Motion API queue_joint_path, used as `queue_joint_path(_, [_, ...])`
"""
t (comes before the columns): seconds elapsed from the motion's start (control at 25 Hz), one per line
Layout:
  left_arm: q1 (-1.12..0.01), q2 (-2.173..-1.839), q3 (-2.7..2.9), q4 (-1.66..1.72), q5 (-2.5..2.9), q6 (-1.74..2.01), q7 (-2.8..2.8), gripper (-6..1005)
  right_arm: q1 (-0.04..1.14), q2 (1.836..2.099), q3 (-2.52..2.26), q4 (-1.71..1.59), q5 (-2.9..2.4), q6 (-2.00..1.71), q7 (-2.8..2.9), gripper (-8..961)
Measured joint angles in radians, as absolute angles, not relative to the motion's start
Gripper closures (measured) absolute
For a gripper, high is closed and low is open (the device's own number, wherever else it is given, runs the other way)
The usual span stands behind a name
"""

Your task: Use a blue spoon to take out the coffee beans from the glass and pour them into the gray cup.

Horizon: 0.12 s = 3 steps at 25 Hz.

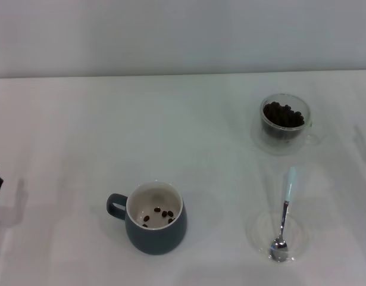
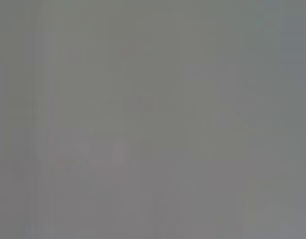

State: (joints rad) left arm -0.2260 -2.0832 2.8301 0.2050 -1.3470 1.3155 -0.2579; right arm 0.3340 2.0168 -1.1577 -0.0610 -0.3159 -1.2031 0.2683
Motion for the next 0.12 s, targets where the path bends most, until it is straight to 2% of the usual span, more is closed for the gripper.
queue_joint_path(0.04, [-0.227, -2.083, 2.830, 0.207, -1.354, 1.316, -0.258, 288, 0.334, 2.017, -1.157, -0.062, -0.314, -1.202, 0.269, 411])
queue_joint_path(0.12, [-0.229, -2.083, 2.830, 0.213, -1.369, 1.316, -0.259, 288, 0.334, 2.017, -1.157, -0.062, -0.313, -1.201, 0.271, 411])
